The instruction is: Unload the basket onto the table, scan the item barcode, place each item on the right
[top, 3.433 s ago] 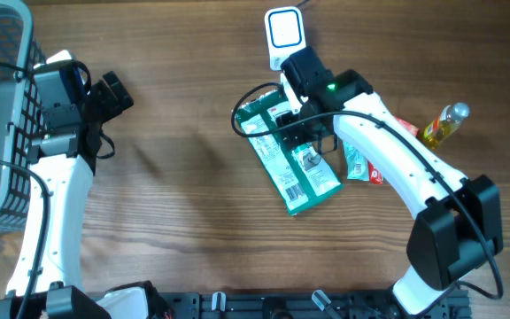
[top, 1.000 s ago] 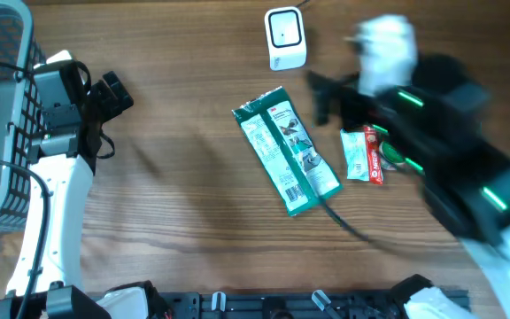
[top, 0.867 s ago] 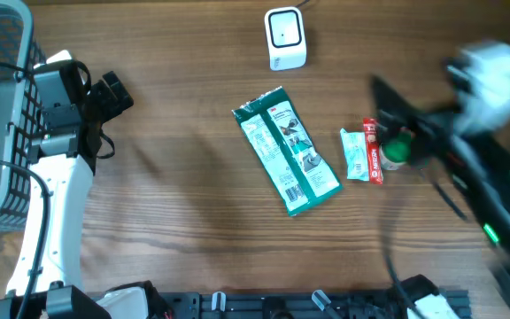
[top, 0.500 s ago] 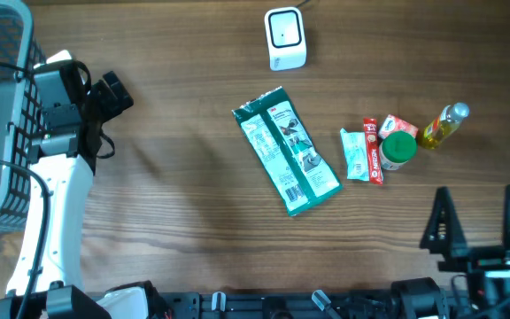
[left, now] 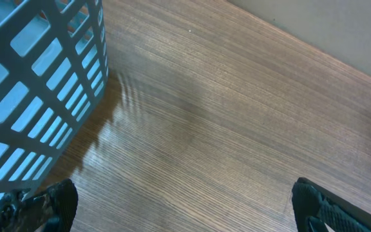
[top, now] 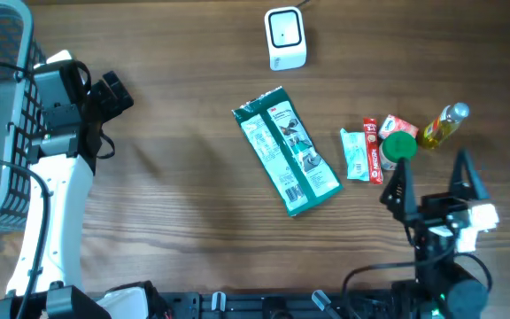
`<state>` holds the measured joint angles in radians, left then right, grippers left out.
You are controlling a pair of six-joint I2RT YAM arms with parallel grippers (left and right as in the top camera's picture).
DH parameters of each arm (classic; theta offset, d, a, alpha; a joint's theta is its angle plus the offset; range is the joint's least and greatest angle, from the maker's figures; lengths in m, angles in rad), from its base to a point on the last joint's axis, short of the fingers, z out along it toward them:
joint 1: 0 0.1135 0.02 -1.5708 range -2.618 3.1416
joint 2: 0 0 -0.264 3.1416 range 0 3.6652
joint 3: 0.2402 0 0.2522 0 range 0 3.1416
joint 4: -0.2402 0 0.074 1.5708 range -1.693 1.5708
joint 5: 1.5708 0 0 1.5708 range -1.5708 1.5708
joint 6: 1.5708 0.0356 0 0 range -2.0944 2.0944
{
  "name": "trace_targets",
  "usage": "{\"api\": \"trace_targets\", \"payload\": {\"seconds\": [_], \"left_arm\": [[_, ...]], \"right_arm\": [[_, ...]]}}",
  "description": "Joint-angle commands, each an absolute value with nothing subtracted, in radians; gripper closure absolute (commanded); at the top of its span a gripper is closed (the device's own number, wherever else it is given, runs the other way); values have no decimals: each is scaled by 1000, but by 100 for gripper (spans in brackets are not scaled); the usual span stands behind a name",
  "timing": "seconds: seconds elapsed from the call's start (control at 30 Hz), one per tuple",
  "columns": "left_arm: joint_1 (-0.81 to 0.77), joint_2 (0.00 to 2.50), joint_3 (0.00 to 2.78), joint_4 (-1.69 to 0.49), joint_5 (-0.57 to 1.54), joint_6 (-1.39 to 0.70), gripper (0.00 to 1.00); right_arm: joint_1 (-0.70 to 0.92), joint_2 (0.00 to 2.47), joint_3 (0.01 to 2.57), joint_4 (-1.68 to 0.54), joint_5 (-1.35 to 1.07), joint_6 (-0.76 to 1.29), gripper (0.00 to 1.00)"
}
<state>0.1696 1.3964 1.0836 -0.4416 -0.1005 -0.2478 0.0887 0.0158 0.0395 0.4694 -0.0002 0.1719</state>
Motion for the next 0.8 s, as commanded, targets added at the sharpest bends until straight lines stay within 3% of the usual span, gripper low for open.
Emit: {"api": "trace_targets", "payload": {"seconds": [0.0, 0.23, 0.43, 0.6, 0.77], "left_arm": [[172, 1388, 1094, -439, -106, -239, 0], [172, 1388, 1094, -439, -106, -239, 0], [172, 1388, 1094, -439, -106, -239, 0], [172, 1388, 1094, -439, -106, -239, 0], [172, 1388, 1094, -439, -106, -239, 0]], "right_arm": [[84, 4, 5, 439, -16, 180, 0], [84, 3, 5, 14, -1, 177, 0], [84, 3, 5, 13, -5, 182, 0], [84, 3, 5, 1, -62, -44, 0], [84, 5, 5, 2, -61, -45, 0]]}}
